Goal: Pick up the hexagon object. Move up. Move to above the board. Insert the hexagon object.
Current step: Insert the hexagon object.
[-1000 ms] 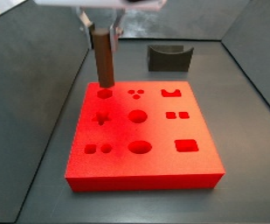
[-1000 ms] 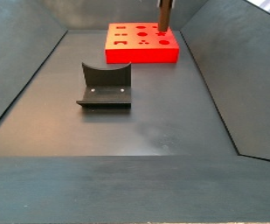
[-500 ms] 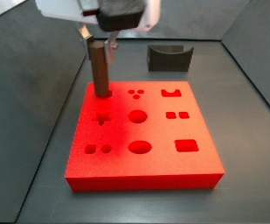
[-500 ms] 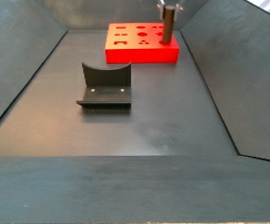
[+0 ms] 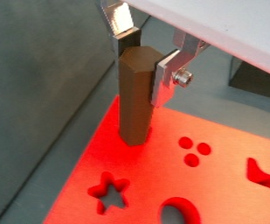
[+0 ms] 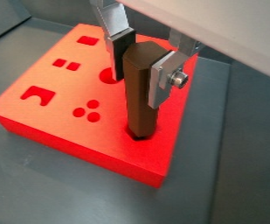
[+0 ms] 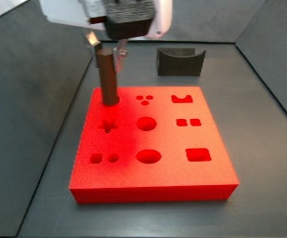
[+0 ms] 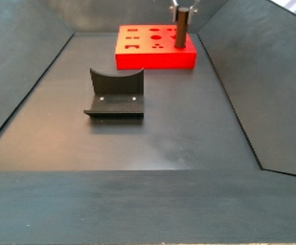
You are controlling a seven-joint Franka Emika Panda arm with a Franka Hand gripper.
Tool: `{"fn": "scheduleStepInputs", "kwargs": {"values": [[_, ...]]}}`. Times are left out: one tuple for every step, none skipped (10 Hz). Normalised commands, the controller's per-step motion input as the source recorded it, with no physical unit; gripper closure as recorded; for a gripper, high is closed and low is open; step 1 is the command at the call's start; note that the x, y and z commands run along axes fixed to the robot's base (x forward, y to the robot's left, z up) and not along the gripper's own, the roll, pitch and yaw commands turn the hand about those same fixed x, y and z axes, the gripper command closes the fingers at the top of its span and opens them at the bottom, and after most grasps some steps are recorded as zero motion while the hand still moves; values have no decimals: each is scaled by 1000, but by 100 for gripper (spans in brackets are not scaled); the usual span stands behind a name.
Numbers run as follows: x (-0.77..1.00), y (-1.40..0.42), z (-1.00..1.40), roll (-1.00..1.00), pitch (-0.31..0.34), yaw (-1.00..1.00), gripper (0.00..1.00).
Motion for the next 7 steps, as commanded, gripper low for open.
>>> {"fn": "scheduleStepInputs", "kwargs": {"values": [[520,337,-417,24,74,0,100],[223,414,-489,83,97,0,100],[0,214,-666,116,124,-14,100],[0,0,-920,147,16,-154,100],[0,-289,-971,207,-6,-271,100],[0,-429,-823,266,0,-300,100],[-114,-263,-757,236,0,-211,100]]}}
